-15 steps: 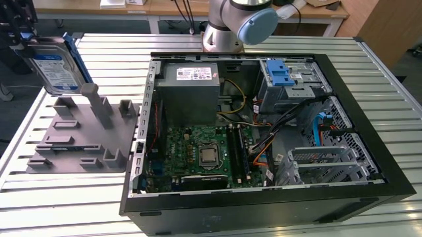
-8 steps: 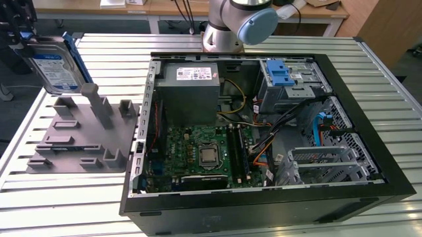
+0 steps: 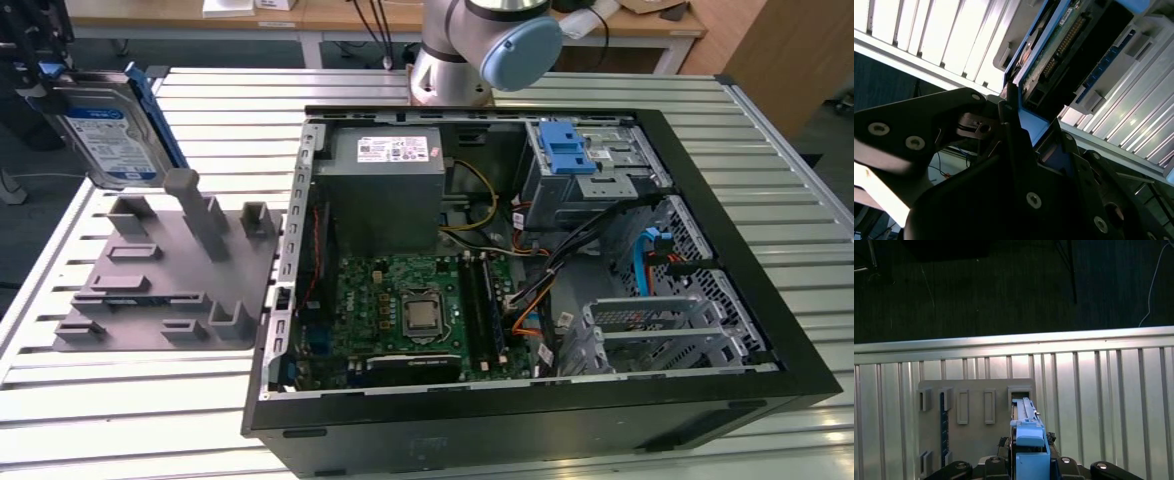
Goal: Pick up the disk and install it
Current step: 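Pick up the disk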
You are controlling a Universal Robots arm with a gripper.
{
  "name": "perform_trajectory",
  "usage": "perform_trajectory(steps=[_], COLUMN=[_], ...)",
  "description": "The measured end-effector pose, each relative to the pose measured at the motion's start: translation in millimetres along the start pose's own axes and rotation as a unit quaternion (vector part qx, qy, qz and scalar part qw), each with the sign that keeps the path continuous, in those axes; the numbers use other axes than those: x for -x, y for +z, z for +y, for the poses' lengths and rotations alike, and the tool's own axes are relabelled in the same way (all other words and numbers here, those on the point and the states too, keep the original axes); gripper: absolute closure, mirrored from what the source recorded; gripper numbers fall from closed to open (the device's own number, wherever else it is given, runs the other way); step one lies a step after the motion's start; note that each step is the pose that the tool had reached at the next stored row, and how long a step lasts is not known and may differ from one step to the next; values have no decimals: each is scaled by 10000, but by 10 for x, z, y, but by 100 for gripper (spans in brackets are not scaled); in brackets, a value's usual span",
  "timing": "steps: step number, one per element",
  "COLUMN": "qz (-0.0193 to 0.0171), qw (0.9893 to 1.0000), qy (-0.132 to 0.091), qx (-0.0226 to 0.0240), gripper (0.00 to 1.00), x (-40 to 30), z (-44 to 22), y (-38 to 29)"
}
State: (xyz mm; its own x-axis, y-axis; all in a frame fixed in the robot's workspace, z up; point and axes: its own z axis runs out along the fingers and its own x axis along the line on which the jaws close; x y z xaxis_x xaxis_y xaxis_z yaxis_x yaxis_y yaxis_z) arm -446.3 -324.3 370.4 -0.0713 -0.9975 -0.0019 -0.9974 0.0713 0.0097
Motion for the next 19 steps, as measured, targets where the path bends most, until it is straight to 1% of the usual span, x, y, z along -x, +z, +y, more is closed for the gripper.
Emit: perform_trajectory(steps=[19], qz=[0], qw=[10000], qy=[0], qx=[0], gripper=[64], x=[0], z=[0], y=[-51])
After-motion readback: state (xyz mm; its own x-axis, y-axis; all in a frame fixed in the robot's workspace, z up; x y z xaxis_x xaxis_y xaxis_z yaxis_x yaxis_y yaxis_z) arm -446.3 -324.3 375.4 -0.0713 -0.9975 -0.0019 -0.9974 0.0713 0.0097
